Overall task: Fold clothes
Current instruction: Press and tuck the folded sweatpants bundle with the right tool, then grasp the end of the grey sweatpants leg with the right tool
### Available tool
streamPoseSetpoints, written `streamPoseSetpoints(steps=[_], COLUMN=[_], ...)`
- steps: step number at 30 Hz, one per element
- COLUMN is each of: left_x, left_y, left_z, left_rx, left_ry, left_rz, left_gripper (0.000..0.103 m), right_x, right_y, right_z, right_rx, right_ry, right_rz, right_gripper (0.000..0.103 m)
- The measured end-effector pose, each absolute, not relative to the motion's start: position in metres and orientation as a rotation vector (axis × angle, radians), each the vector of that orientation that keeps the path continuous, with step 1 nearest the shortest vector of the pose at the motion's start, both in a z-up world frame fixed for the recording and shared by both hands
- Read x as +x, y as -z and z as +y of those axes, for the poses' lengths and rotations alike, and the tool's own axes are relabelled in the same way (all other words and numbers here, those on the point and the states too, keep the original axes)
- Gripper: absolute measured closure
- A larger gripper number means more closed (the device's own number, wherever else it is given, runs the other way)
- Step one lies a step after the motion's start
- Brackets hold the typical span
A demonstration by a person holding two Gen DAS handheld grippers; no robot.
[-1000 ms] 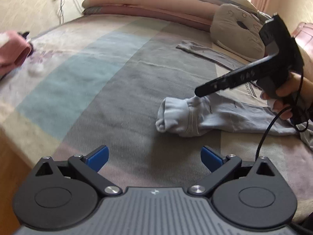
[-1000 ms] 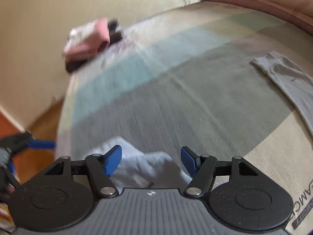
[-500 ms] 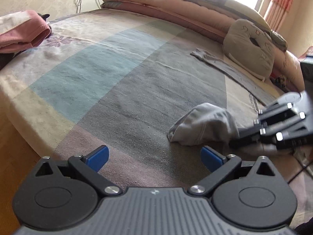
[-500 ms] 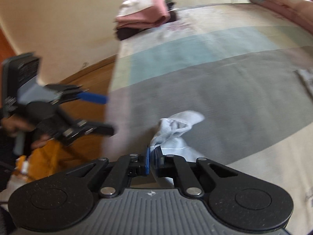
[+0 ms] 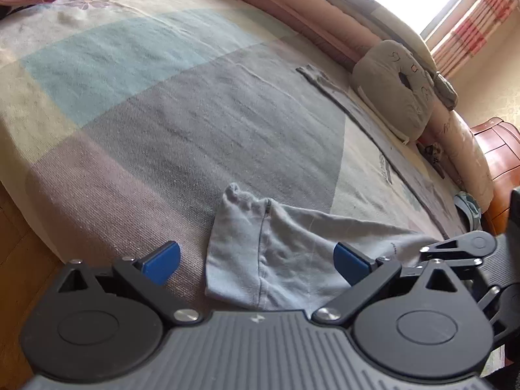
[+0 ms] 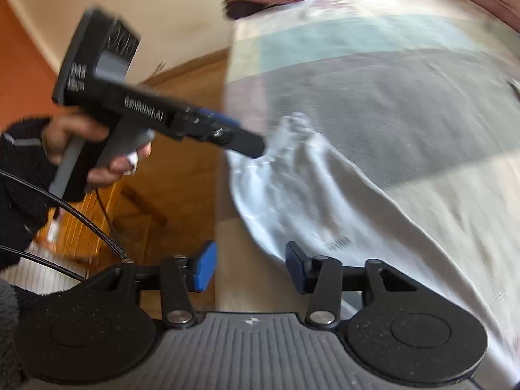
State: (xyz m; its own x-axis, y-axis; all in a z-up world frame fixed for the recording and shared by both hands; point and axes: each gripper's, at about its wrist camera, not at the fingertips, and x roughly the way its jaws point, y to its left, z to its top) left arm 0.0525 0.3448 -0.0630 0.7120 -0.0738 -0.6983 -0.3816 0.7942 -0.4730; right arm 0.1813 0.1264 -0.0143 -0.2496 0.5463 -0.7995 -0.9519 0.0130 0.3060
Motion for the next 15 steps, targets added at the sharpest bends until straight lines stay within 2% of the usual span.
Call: streamPoseSetpoints(steps=[5,9,15], left_x=[0.058,0.068,0.106], left_y=[0.060,0.051,0.031], left_z=[0.345,0.328,0.287], left_rx=[-0.689,-0.597,-0.406], left_ry=[-0.158,-0.167,-0.102], left_rz=[0.756,0.778,0.805], left_gripper=[0.003,0.003,0.003], right_x=[0.204,0.216,0.221], right_y=[0.012,0.013,0.026], right_z=[0.085,0.040,-0.037], right_rx=[-0.401,-0.293,-0.161], right_ry=[-1.418,-1.283,-1.037], right_rz=[1.068,1.090,1.113], right_gripper=[0.049,0.044,0.044])
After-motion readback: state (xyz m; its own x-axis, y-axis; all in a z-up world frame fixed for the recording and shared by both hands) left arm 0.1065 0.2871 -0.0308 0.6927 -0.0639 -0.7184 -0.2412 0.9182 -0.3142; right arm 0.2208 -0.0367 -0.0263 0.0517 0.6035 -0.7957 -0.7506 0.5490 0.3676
